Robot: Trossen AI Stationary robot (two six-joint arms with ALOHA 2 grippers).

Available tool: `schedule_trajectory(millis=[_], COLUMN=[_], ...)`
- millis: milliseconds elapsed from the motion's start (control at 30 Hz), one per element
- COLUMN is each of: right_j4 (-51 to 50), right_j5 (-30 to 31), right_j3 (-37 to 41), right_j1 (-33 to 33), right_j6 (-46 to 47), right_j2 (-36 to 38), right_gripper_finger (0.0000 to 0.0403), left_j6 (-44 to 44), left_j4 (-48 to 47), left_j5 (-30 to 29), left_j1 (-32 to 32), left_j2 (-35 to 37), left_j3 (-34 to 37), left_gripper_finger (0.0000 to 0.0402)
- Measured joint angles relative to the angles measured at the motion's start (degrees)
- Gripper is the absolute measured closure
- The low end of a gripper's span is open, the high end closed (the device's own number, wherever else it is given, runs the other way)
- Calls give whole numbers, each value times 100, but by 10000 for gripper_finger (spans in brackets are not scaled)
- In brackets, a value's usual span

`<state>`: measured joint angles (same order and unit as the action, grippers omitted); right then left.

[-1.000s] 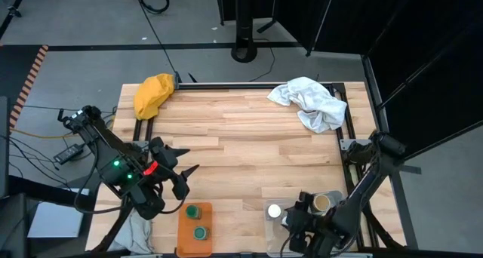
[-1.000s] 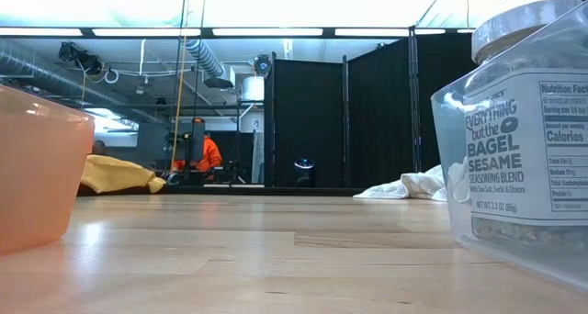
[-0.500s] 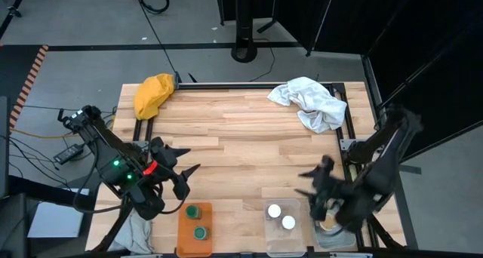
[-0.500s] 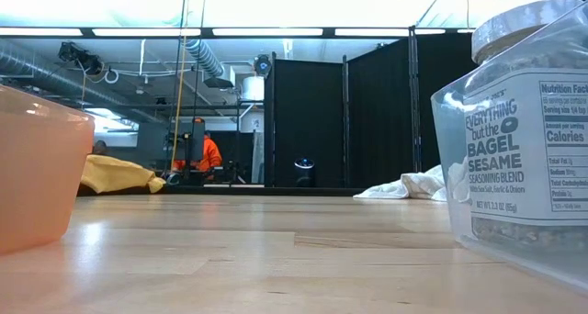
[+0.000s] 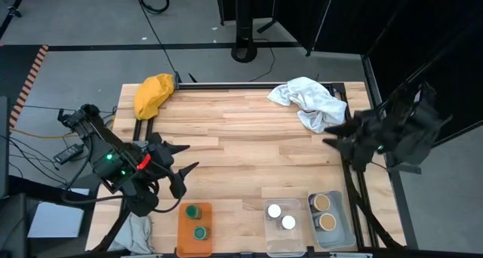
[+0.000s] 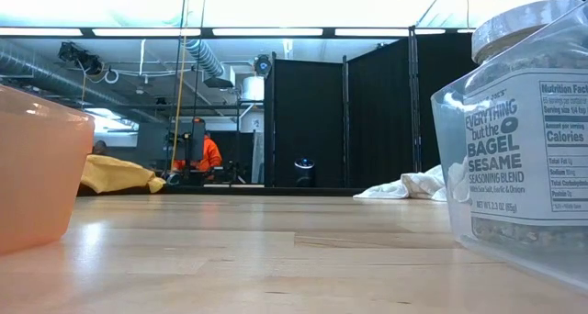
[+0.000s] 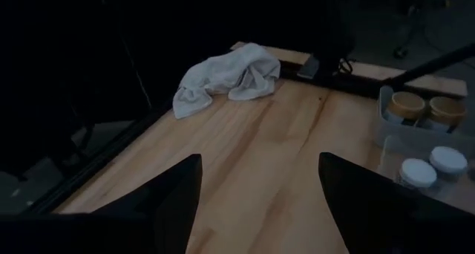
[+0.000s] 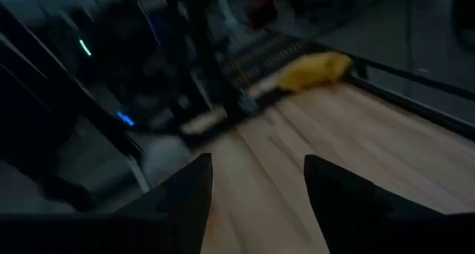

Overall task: Sort spices by type
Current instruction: Return to Home Position

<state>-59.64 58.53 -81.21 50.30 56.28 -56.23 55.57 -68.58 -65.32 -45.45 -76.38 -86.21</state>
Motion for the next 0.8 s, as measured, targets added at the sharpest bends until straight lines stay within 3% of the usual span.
schedule_trajectory(millis=[167, 233, 367, 467, 600, 800], right_j4=[1223, 1612, 1886, 1869, 1848, 1654], right_j5=[-44, -342, -1070, -1172, -1166, -1170], right_j3=[-2, -2, -2, 0, -1, -4], right_j1=[4, 15, 17, 17, 17, 17], right_j6=[-1698, -2515, -3541, -3765, -4034, -4376], right_j2=[462, 577, 790, 997, 1410, 1947], right_gripper_finger=[181, 182, 182, 181, 182, 182], left_j6=[-305, -1167, -3218, -3849, -3996, -4806], left_j4=[549, 1091, 2384, 2998, 3024, 4016], left_j5=[-148, -76, 780, 954, 1225, 2158], left_j1=[-2, -10, -33, 39, 166, 225], left_j2=[-2, -2, -7, 16, 242, 1005], left_j3=[0, -1, -32, -91, -91, 171], left_gripper_finger=[127, 127, 127, 127, 127, 127])
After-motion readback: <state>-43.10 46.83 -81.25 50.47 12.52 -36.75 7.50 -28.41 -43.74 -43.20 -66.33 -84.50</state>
